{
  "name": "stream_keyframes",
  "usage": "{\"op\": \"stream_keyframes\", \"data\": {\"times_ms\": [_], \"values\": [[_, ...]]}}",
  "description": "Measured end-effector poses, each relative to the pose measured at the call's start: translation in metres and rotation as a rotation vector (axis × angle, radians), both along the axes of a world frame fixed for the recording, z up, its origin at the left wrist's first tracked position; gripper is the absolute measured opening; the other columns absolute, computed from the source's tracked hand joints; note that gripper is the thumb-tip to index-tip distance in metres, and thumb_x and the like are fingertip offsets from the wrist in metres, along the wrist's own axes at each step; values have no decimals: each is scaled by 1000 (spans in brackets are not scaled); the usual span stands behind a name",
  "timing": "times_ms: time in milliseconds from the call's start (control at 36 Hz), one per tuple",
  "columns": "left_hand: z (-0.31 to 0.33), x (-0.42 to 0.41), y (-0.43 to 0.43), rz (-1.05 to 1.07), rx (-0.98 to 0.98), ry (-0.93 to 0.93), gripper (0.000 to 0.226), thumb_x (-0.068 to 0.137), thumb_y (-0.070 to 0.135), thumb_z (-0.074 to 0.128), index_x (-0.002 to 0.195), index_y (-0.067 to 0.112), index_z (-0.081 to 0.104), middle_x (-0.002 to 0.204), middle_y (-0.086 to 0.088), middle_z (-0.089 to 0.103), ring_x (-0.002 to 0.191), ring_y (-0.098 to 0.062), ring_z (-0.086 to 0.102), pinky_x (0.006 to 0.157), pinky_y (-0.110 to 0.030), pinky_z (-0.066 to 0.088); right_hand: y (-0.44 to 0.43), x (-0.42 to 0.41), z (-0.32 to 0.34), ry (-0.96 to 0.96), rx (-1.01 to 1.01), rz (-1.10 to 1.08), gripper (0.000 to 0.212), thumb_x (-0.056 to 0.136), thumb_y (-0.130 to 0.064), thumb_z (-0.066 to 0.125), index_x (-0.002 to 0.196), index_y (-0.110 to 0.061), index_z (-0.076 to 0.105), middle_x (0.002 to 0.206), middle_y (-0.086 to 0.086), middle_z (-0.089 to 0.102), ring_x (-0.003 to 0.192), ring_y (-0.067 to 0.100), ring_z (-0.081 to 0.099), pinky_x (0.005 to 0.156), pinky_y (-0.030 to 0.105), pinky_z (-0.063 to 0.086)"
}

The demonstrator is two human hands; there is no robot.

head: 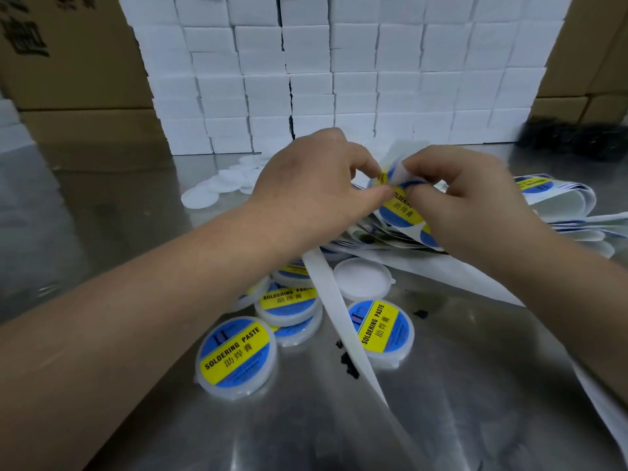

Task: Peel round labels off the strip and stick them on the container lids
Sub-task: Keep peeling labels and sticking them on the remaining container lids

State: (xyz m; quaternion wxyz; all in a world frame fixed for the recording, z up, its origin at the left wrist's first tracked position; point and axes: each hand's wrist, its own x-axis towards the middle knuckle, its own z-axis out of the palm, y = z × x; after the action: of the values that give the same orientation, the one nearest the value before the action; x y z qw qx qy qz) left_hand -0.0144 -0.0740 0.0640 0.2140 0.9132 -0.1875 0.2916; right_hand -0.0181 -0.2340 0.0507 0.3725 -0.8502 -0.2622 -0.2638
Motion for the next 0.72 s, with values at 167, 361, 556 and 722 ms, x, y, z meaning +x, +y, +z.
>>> {"op": "stream_keyframes", "data": {"times_ms": [167, 361, 556, 722], "values": [[9, 8, 15, 90, -89, 4, 18, 79, 52, 58, 76, 34, 62, 68, 15, 48, 70, -7, 45, 56, -21, 31, -1, 8, -3, 44, -25, -142, 21, 78, -9, 49, 84, -29, 50, 70, -8, 56, 63, 3, 49, 55, 22, 36], [12, 16, 30, 168, -353, 23, 46, 90, 48, 47, 68, 11, 65, 47, 5, 48, 54, -13, 44, 54, -26, 33, -3, 9, -5, -76, 84, -106, 54, 79, -3, 50, 120, -34, 37, 96, -27, 49, 60, 6, 48, 53, 11, 35], [11, 9, 24, 142, -299, -55, 63, 93, 51, 40, 46, 10, 32, 49, -12, 33, 49, -20, 28, 51, -34, 25, 0, 4, -3, -246, -37, -44, 41, 72, 7, 41, 93, -20, 65, 100, -16, 55, 86, -1, 50, 71, 9, 36], [9, 1, 20, 109, -93, -167, 60, 87, 60, 39, 46, 17, 32, 48, 1, 34, 51, -14, 35, 48, -30, 22, 0, 4, -3, -1, 50, -66, 41, 79, -4, 42, 65, -39, 58, 71, -28, 58, 72, 1, 55, 60, 12, 41]]}}
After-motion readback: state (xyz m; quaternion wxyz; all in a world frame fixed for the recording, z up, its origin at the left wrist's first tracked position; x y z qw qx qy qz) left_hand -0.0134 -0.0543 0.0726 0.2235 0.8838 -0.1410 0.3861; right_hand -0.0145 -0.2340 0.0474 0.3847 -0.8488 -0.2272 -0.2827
